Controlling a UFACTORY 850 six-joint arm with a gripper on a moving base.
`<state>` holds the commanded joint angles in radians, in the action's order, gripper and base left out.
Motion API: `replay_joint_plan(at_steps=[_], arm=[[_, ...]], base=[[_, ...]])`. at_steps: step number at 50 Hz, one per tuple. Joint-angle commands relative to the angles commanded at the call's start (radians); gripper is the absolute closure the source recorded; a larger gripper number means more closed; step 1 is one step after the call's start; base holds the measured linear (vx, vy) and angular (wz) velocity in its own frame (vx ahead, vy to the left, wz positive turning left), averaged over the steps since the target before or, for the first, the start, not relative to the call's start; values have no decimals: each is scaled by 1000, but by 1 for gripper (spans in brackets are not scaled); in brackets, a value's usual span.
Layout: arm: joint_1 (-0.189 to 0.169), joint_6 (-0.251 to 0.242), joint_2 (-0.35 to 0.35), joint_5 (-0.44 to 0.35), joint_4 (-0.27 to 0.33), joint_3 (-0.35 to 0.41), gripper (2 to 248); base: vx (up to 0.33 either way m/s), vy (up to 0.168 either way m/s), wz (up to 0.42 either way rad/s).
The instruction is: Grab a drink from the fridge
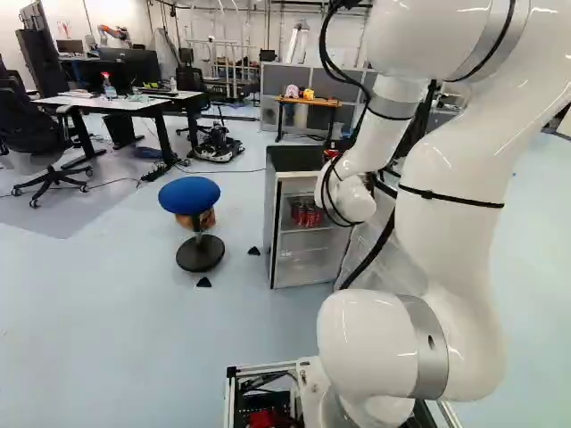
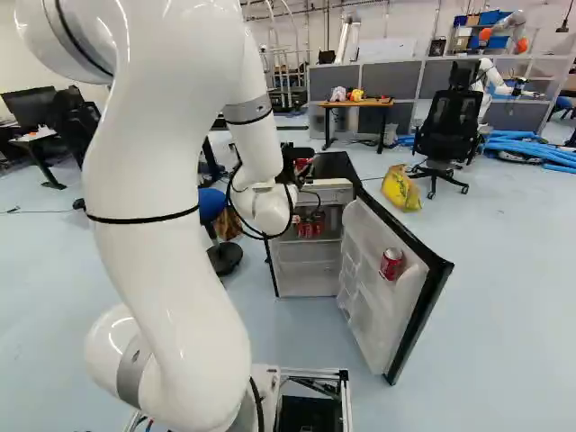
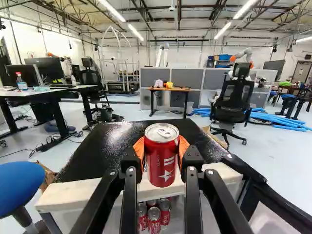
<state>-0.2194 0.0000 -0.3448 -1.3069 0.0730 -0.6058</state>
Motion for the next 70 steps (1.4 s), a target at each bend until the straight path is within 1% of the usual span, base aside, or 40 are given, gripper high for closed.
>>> replay_joint_plan(at_steps=[43, 63, 70], arm=[[55, 0, -136, 116, -145, -174, 159], [88, 0, -193, 117, -148, -249, 159], [90, 0, -198, 117, -148, -256, 159]], base=[[0, 0, 0], [0, 0, 0], [0, 0, 0]])
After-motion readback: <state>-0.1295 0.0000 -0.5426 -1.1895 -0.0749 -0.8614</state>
